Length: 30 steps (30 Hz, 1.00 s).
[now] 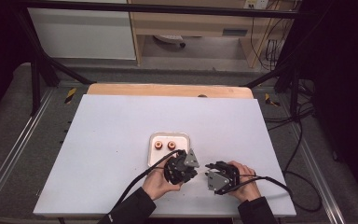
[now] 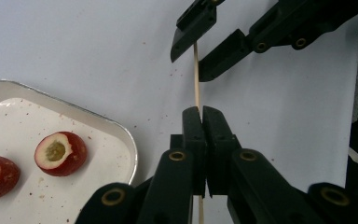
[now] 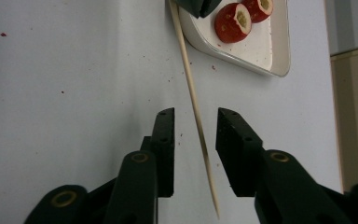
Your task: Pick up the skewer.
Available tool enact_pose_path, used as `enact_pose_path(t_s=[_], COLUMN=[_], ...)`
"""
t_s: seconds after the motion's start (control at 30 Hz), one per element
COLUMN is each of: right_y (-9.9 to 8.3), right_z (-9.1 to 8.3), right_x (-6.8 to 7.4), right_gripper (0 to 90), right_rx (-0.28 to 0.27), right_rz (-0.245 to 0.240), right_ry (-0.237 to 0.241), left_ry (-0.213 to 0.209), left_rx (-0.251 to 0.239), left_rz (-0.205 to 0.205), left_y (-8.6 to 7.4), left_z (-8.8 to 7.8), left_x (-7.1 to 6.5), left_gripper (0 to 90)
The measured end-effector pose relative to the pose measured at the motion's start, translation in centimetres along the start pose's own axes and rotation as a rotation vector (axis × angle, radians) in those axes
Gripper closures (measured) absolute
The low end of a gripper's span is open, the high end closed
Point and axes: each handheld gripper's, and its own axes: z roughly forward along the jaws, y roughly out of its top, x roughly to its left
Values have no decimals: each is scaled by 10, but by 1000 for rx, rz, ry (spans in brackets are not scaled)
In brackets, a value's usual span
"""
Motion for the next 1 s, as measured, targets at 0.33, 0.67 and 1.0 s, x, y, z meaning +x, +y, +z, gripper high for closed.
enact_pose_path(t_s=[0.33,0.67,1.0], right_y=[1,3,12], right_z=[1,-1,0], right_x=[2,3,0], right_gripper=[860,888,888], right_rx=[18,26,77], right_rz=[-100,-165,-262], right_ry=[8,-4,-35], left_ry=[-6,-7,-1], left_rx=[13,40,167], left_rz=[6,2,-26], left_y=[0,-1,0], left_z=[1,-2,-2], left_x=[0,3,11], left_gripper=[885,859,718])
